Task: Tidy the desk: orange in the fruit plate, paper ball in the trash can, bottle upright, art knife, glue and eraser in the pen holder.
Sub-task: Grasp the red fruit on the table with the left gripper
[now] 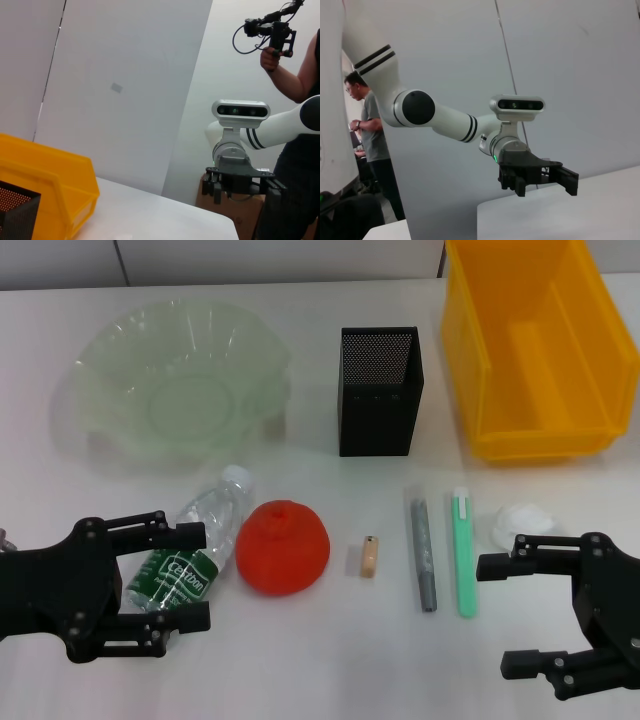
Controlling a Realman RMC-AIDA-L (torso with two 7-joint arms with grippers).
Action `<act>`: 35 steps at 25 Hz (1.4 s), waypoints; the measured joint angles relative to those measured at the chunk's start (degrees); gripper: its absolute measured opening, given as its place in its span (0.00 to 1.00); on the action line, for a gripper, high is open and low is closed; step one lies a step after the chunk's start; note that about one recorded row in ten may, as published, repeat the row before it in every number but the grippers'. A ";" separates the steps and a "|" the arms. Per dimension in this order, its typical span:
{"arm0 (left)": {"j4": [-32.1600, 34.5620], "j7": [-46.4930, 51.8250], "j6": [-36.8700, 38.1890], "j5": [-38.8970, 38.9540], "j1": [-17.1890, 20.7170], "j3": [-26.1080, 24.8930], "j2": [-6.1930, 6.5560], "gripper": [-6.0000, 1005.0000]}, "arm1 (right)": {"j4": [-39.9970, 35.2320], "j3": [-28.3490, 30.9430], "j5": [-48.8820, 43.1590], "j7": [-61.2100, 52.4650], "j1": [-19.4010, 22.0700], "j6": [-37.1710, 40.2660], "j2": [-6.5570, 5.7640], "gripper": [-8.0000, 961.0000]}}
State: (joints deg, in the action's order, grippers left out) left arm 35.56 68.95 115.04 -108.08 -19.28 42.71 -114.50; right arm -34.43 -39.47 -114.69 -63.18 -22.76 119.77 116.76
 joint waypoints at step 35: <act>10.19 19.61 -27.69 -16.29 -17.60 16.48 -4.22 0.77 | 2.73 16.97 0.32 0.13 6.73 -8.24 0.07 0.82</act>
State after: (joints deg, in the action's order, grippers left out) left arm 45.75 88.56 87.35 -124.36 -36.88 59.19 -118.72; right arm -31.71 -22.50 -114.38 -63.05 -16.03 111.53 116.84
